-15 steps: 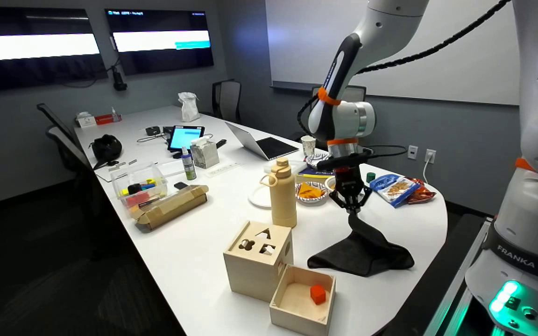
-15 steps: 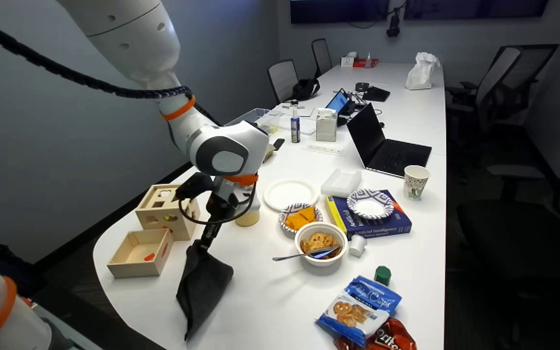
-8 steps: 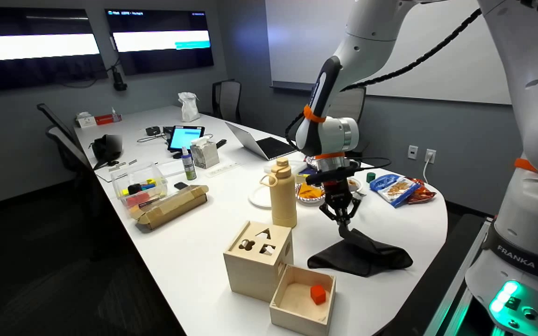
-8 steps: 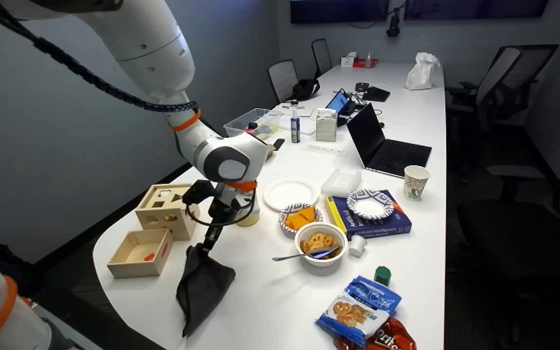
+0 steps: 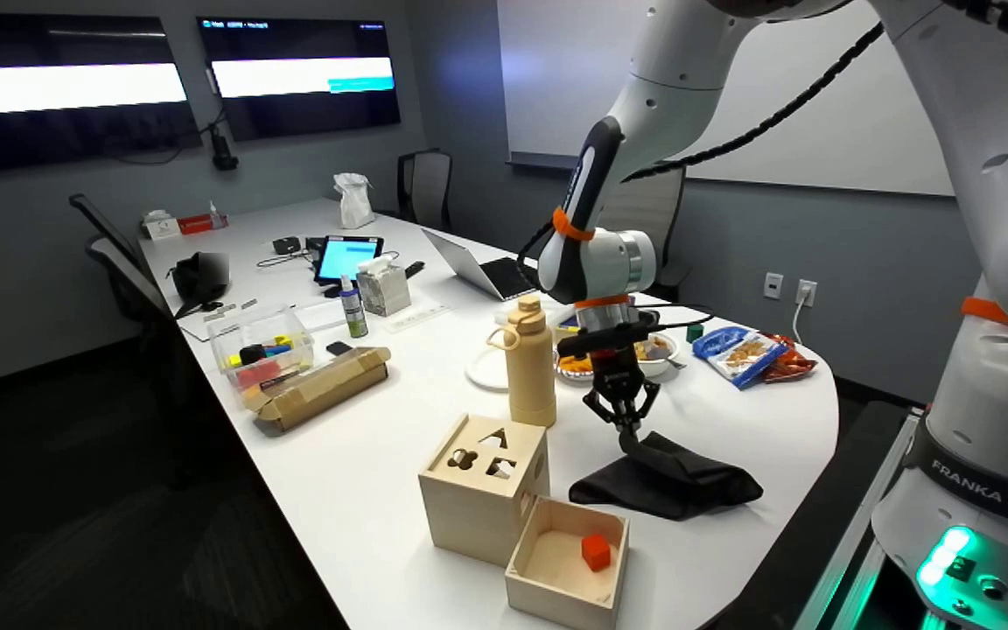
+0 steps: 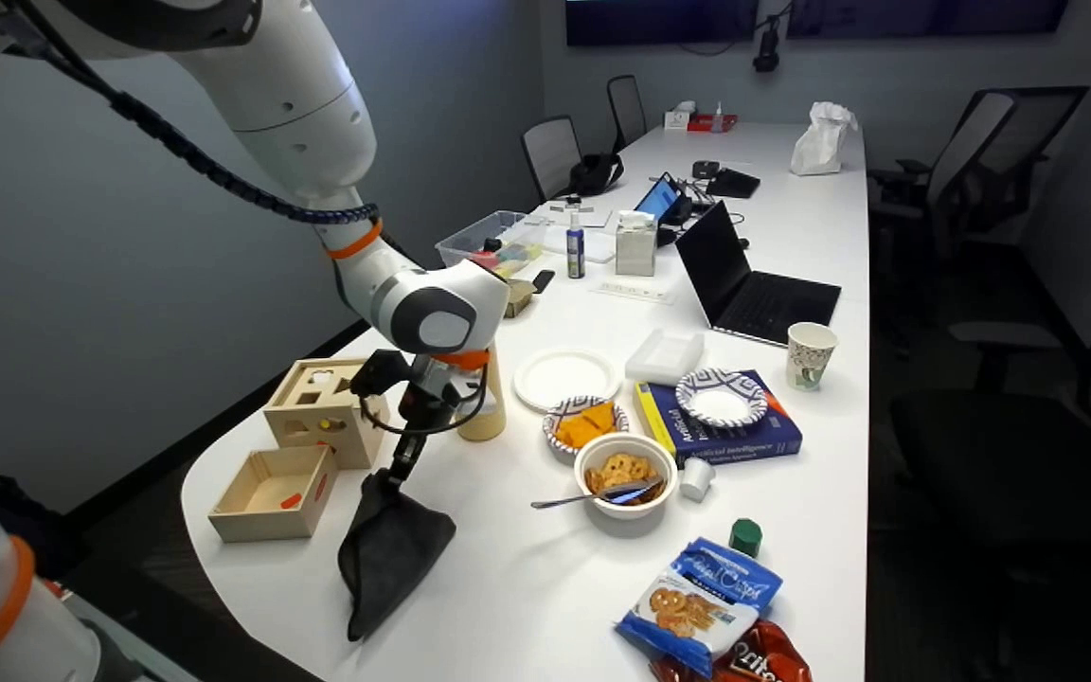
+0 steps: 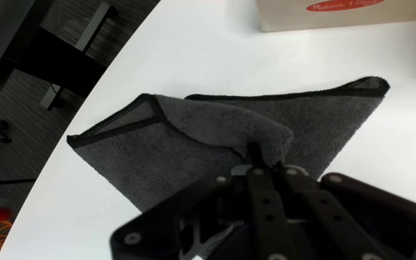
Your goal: Fold the grey towel twice, then use it to wipe the table
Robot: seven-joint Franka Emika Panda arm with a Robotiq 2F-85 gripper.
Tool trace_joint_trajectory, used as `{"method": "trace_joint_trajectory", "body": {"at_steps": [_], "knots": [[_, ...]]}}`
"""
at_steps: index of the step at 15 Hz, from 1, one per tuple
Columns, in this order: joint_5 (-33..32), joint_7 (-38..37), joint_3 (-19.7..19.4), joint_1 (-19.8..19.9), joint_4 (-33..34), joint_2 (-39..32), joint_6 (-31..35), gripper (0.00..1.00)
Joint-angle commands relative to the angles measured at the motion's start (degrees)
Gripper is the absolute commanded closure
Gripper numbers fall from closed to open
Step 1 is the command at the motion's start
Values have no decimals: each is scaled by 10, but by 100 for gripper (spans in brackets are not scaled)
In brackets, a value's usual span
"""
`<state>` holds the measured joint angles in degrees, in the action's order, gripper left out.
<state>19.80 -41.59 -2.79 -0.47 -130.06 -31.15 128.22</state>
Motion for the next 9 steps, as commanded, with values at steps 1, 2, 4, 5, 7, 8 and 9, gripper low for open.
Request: {"method": "trace_joint_trajectory", "body": {"at_steps": [1, 2, 4, 5, 7, 8, 9], "knots": [[15, -3, 6, -13, 5, -9, 7, 99], [18, -2, 9, -15, 4, -10, 10, 99], [21, -3, 13, -21, 6, -13, 17, 99], [24, -4, 16, -24, 7, -16, 24, 99], [32, -2, 21, -27, 9, -21, 34, 99], [37, -1, 24, -28, 10, -24, 39, 99], [42, 0, 27, -28, 11, -27, 43, 99]]}}
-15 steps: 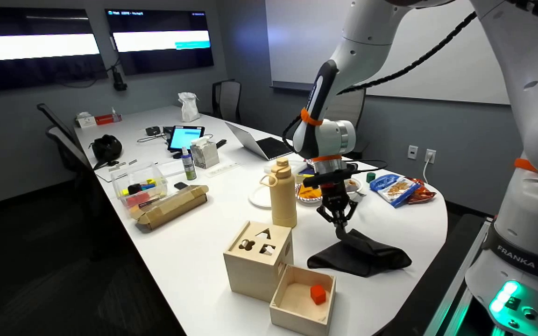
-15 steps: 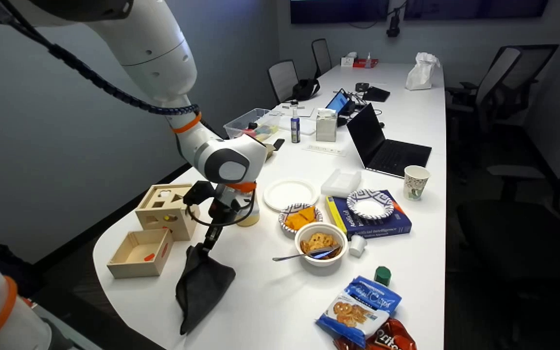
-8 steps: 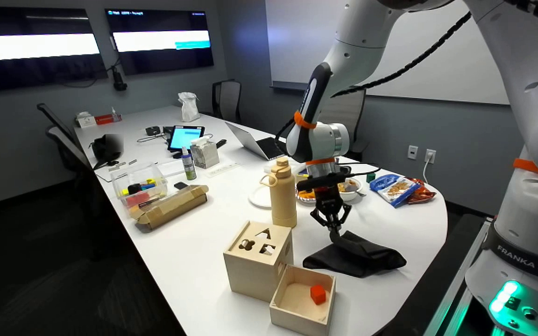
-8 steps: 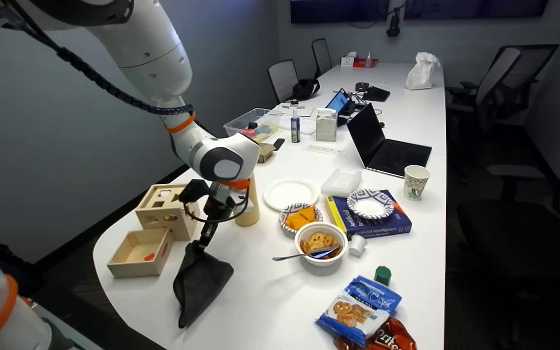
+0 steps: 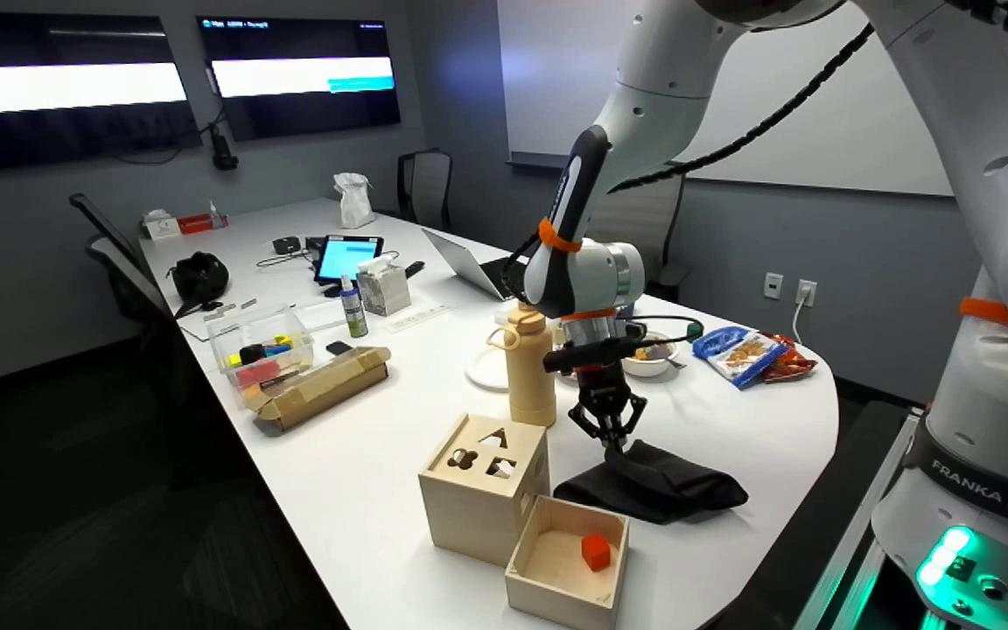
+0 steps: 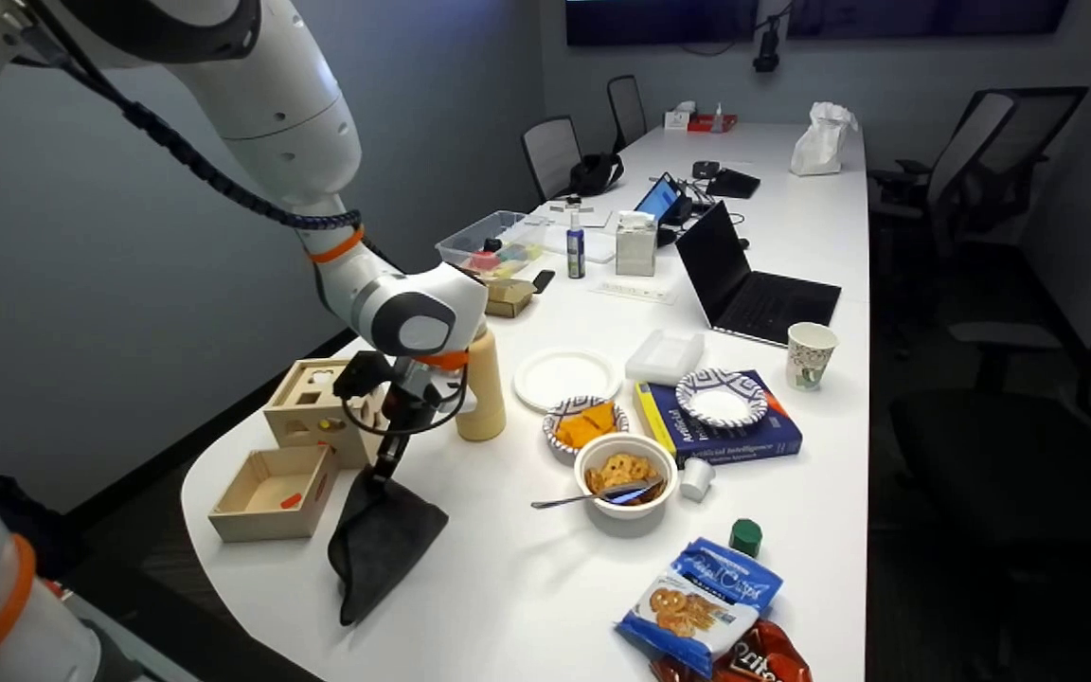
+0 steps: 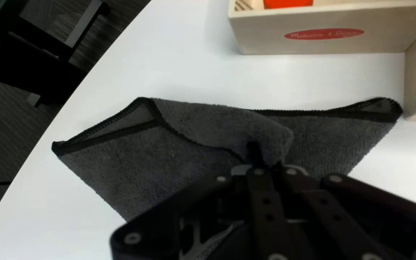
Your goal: Fold the grey towel twice, then use it to wipe the table
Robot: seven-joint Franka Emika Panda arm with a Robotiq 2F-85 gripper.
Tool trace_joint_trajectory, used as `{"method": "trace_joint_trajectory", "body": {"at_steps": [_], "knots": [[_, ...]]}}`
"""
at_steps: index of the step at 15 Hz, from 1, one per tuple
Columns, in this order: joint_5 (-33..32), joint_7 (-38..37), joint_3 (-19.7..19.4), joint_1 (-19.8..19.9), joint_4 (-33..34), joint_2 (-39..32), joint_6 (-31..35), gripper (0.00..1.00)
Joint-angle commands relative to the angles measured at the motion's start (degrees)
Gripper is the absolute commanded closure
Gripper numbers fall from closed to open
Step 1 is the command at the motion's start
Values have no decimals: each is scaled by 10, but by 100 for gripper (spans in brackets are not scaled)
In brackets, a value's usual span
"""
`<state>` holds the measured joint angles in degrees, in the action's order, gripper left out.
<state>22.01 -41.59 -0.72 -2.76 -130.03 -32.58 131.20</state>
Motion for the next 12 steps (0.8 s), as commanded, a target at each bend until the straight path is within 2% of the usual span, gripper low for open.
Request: {"method": "trace_joint_trajectory", "body": {"at_steps": [1, 3, 8, 12], "knots": [[26, 4, 10, -4, 11, -13, 19, 99], [45, 14, 20, 2, 12, -16, 31, 72], [124, 90, 52, 29, 18, -25, 54, 36], [148, 118, 41, 19, 14, -20, 66, 5]]}}
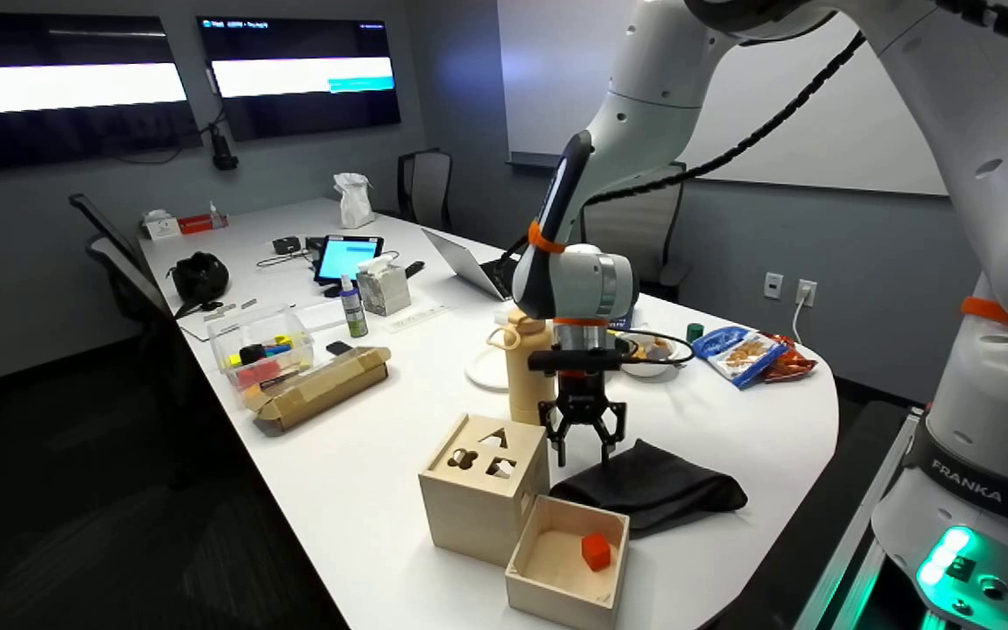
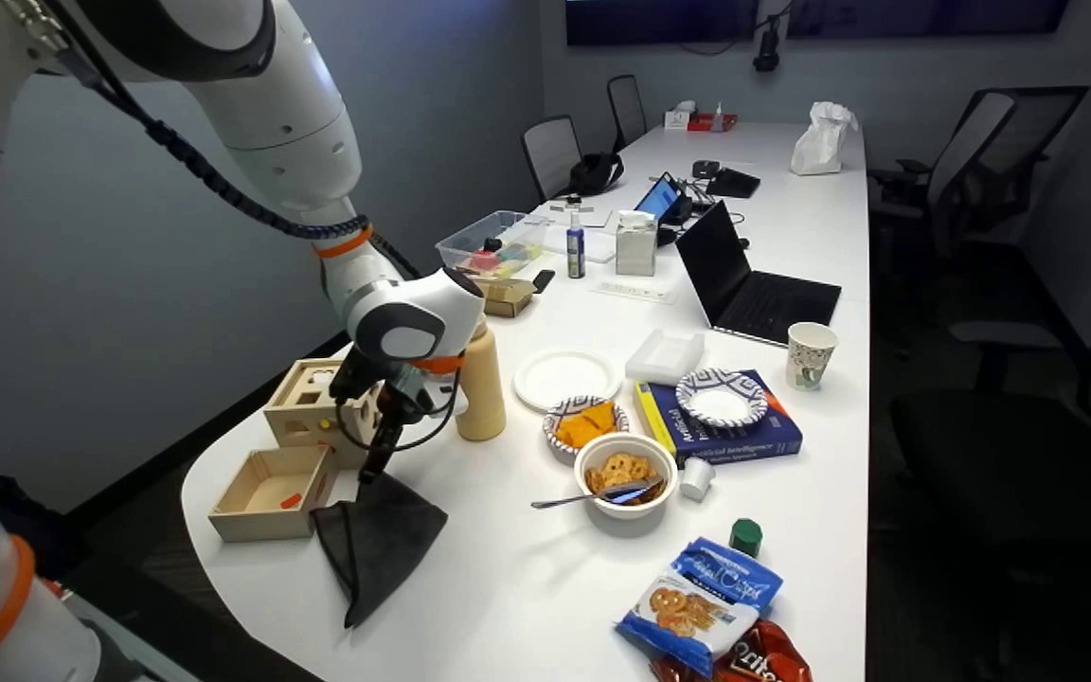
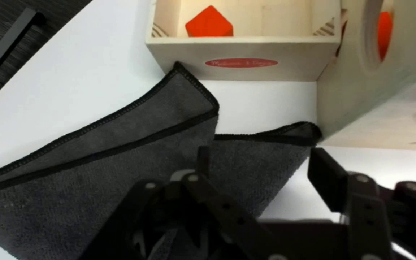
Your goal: Fold the grey towel twice, then use it to wipe the table
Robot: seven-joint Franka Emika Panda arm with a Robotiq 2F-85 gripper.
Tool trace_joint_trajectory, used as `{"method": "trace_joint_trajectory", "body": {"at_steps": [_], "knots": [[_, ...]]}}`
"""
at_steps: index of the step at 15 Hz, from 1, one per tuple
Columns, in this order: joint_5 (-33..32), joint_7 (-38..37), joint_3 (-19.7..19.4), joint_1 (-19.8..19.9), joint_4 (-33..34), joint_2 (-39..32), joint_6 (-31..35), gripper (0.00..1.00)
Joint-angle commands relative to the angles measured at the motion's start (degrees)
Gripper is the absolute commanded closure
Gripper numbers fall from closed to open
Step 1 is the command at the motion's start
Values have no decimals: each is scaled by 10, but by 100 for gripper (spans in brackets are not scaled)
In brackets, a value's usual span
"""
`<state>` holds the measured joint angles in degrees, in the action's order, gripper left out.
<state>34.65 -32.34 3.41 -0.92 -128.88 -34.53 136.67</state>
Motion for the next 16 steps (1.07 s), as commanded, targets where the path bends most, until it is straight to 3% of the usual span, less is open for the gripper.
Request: {"method": "trace_joint_trajectory", "body": {"at_steps": [1, 14, 15, 16], "knots": [[18, 24, -6, -3, -2, 5, 11, 0], [-8, 7, -17, -20, 52, -56, -36, 0], [-8, 6, -17, -22, 57, -61, -35, 1], [-8, 6, -17, -22, 64, -68, -38, 10]]}}
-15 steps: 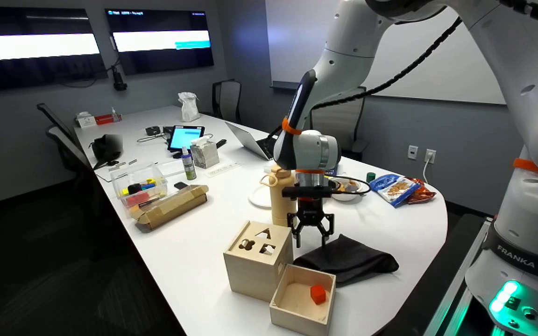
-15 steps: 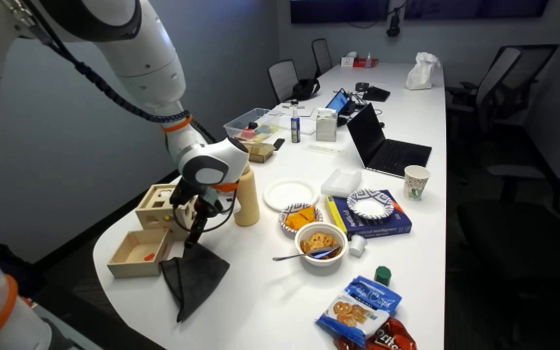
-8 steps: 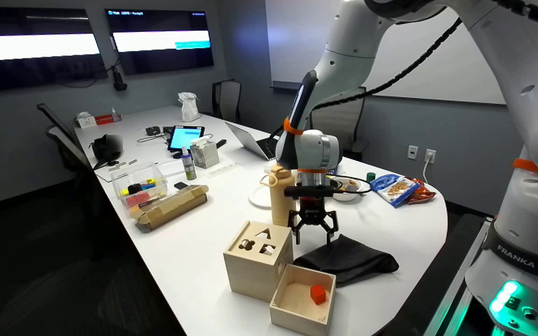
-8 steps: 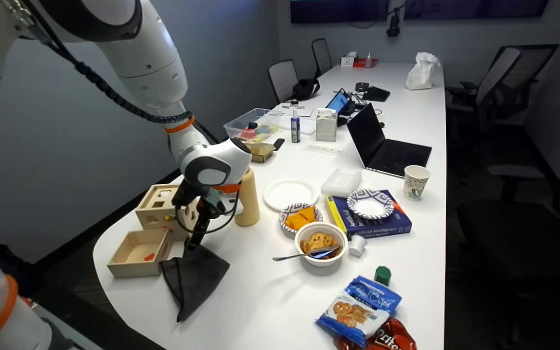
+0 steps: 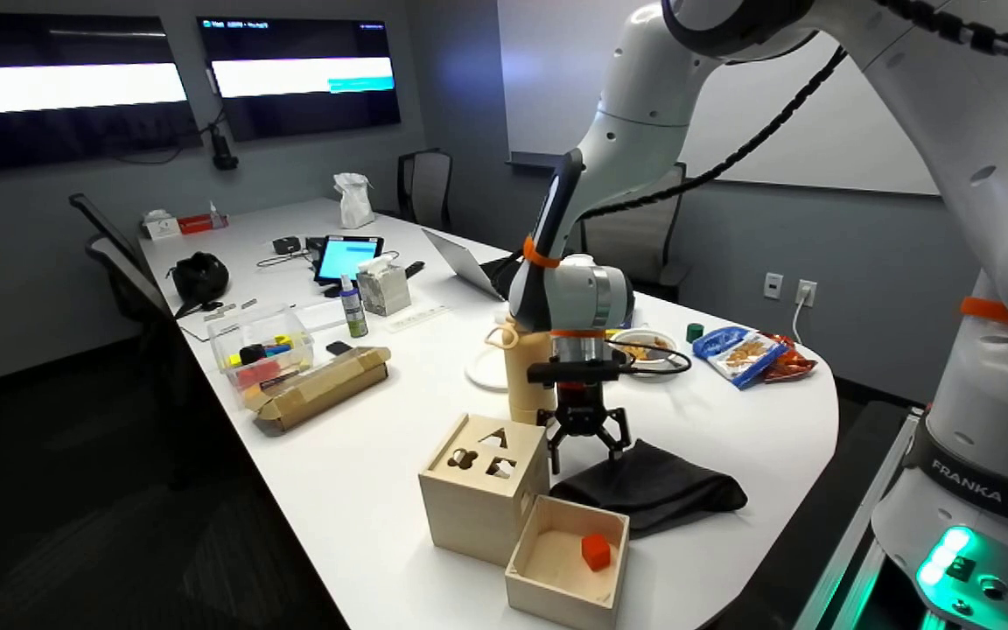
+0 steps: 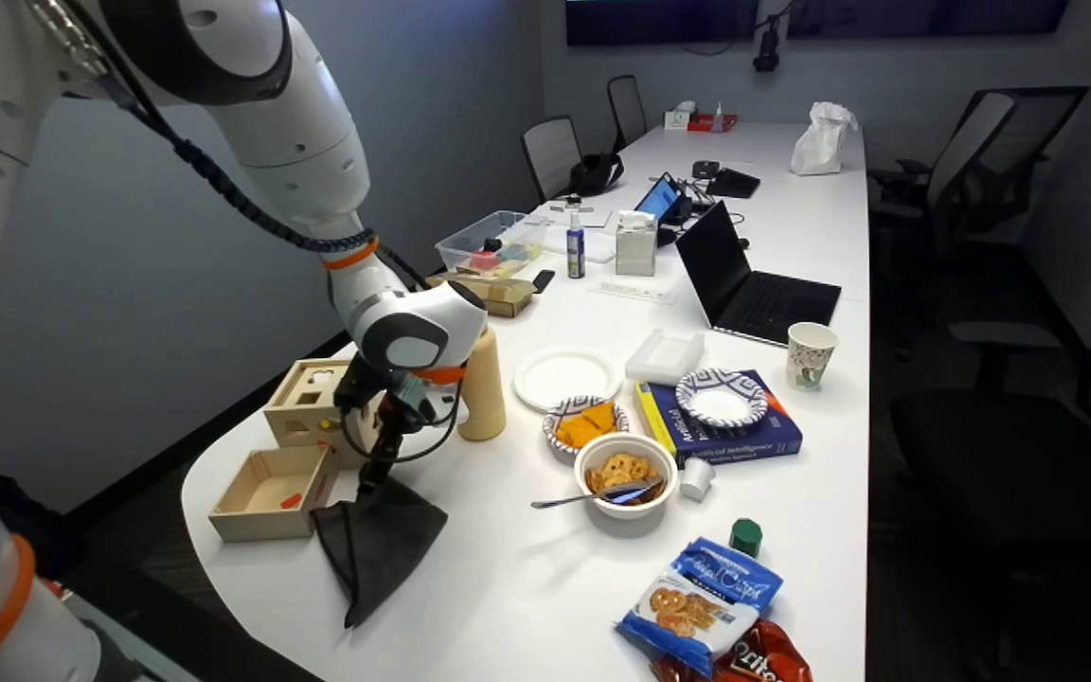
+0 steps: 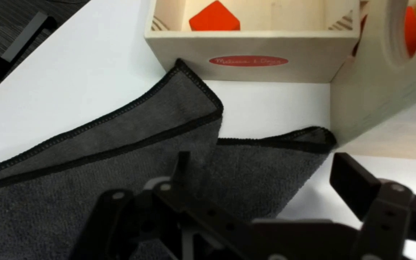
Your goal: Fold the grey towel twice, then use it to wipe the table
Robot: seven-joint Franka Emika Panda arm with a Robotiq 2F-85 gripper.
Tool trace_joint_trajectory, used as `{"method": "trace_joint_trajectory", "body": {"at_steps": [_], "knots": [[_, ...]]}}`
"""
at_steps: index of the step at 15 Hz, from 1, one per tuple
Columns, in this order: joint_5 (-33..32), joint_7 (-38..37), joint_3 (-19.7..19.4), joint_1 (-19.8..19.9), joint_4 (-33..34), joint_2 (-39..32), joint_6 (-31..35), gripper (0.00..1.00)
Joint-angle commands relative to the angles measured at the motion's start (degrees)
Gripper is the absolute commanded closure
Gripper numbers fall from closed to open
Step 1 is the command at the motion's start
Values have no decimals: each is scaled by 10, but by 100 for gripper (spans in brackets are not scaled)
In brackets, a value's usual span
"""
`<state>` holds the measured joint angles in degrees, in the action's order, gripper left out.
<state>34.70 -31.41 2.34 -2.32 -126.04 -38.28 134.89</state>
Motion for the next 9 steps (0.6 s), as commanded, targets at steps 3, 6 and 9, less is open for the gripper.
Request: {"method": "trace_joint_trajectory", "body": {"at_steps": [3, 6, 9], "knots": [[-8, -2, -6, -8, 53, -48, -25, 23], [-8, -3, -5, -9, 66, -57, -26, 53], [-7, -3, -5, -11, 75, -63, -25, 76]]}}
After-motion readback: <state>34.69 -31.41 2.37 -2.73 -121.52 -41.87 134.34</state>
